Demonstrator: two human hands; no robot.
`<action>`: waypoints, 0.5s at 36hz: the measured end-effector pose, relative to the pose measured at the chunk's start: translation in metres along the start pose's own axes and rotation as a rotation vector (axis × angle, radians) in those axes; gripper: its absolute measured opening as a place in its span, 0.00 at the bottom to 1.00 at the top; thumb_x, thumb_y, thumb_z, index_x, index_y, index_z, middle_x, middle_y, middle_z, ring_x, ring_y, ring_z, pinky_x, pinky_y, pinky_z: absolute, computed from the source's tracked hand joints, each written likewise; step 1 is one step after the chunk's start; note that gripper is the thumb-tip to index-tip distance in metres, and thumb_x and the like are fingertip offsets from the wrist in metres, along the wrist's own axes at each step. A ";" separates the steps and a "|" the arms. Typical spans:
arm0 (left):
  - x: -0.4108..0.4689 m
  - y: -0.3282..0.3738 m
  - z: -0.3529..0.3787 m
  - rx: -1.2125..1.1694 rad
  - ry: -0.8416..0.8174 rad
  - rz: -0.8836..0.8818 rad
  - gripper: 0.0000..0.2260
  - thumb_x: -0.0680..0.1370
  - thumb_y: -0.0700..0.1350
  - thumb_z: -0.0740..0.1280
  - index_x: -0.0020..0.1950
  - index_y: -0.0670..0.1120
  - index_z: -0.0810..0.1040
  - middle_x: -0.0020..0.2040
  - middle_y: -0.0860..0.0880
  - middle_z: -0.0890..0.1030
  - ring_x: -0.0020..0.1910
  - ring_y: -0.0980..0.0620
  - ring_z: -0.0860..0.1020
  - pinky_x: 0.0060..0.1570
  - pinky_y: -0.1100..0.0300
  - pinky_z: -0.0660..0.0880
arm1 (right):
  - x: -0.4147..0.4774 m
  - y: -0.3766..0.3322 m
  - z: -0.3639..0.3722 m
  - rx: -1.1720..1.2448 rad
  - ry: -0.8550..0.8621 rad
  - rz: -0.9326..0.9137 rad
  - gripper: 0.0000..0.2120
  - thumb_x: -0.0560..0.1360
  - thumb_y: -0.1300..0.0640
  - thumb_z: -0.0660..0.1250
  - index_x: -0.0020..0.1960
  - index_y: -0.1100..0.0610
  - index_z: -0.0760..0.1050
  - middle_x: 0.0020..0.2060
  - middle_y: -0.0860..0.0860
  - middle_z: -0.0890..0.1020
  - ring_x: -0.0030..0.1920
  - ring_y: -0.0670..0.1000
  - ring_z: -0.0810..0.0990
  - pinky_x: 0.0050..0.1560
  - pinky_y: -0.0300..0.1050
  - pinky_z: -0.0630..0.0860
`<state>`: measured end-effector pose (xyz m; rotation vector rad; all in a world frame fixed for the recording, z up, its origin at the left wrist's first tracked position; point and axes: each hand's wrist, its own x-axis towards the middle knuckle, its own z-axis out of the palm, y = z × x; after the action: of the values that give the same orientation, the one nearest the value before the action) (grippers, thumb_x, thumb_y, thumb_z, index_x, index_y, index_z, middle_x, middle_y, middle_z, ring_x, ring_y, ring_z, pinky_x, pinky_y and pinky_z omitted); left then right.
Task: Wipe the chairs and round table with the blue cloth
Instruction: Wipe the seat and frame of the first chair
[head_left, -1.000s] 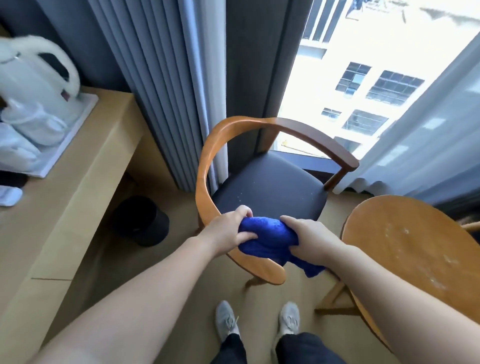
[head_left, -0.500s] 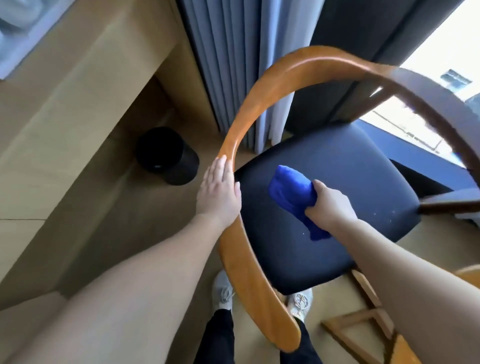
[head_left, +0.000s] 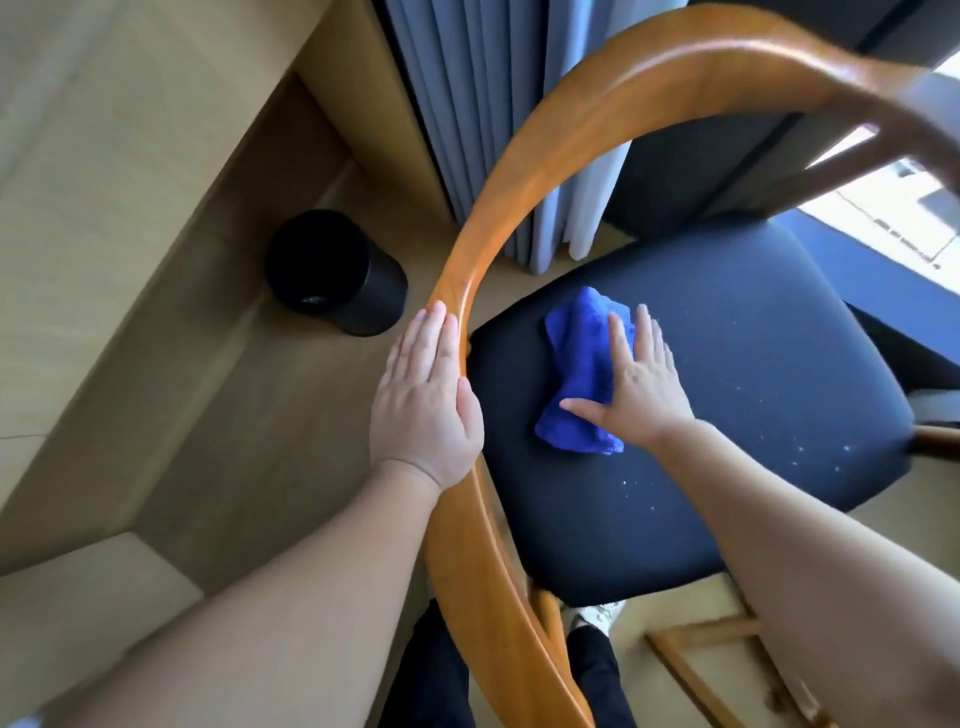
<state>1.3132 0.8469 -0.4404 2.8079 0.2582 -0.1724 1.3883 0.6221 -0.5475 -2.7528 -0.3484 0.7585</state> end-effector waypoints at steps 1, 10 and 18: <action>0.000 0.001 0.000 -0.006 -0.001 0.000 0.26 0.77 0.44 0.56 0.76 0.41 0.61 0.76 0.44 0.60 0.76 0.48 0.56 0.74 0.54 0.52 | 0.005 0.003 0.002 -0.004 -0.031 -0.001 0.60 0.61 0.26 0.66 0.78 0.57 0.40 0.77 0.61 0.41 0.76 0.62 0.43 0.75 0.58 0.50; 0.000 -0.004 0.001 -0.018 0.010 0.024 0.26 0.77 0.45 0.54 0.75 0.40 0.61 0.76 0.43 0.62 0.75 0.47 0.58 0.73 0.51 0.59 | 0.022 -0.035 0.050 0.118 0.097 -0.188 0.46 0.65 0.52 0.74 0.75 0.64 0.56 0.74 0.64 0.59 0.74 0.64 0.56 0.73 0.60 0.57; 0.001 -0.002 0.002 -0.042 0.014 0.025 0.26 0.77 0.45 0.53 0.75 0.39 0.62 0.75 0.43 0.62 0.75 0.46 0.58 0.73 0.50 0.59 | 0.058 -0.022 0.010 0.093 0.233 -0.210 0.39 0.62 0.57 0.72 0.71 0.57 0.65 0.67 0.56 0.72 0.62 0.63 0.72 0.51 0.55 0.76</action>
<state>1.3138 0.8490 -0.4429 2.7707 0.2271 -0.1395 1.4277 0.6621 -0.5757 -2.6274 -0.5274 0.3877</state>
